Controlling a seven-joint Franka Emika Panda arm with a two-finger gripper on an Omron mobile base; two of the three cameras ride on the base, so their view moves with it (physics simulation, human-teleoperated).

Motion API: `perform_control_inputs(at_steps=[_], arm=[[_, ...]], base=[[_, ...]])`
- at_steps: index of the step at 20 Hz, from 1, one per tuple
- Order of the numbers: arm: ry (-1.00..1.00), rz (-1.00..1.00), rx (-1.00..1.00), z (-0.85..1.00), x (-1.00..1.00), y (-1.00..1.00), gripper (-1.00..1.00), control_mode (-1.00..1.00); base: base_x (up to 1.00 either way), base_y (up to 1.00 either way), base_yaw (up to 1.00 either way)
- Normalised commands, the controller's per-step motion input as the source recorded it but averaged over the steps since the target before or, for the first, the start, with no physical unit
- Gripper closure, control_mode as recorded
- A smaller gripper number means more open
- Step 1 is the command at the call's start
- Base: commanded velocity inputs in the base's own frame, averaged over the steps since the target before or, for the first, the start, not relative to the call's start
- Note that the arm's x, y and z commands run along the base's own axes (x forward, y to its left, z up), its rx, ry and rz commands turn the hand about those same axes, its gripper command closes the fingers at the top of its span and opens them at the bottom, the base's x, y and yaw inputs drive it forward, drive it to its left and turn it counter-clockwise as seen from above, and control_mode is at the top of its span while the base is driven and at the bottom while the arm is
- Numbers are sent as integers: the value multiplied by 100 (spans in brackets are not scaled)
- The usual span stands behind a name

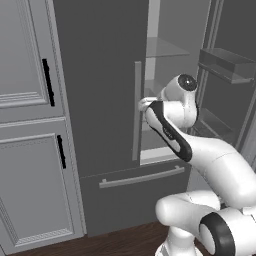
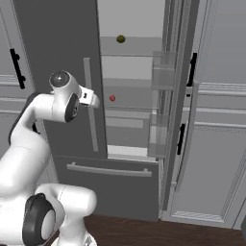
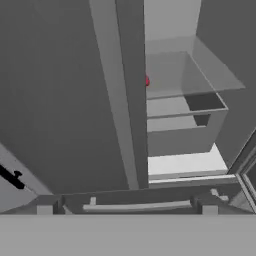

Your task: Take the strawberry from the fridge and place it on top of the pancake, located on the dining counter.

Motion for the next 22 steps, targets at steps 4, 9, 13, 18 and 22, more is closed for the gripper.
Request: perform_control_inputs(at_steps=[4,9,13,18,22], arm=[[-27,-1,13,67,0,6,-100,-100],[-4,2,-22,56,6,32,-100,-100],[2,-4,-18,1,18,26,-100,-100],[7,-18,0,0,60,-11,-100,-100],[0,-12,0,-3,52,0,-100,-100]], base=[[0,0,0],[0,0,0],[0,0,0],[0,0,0],[0,0,0]])
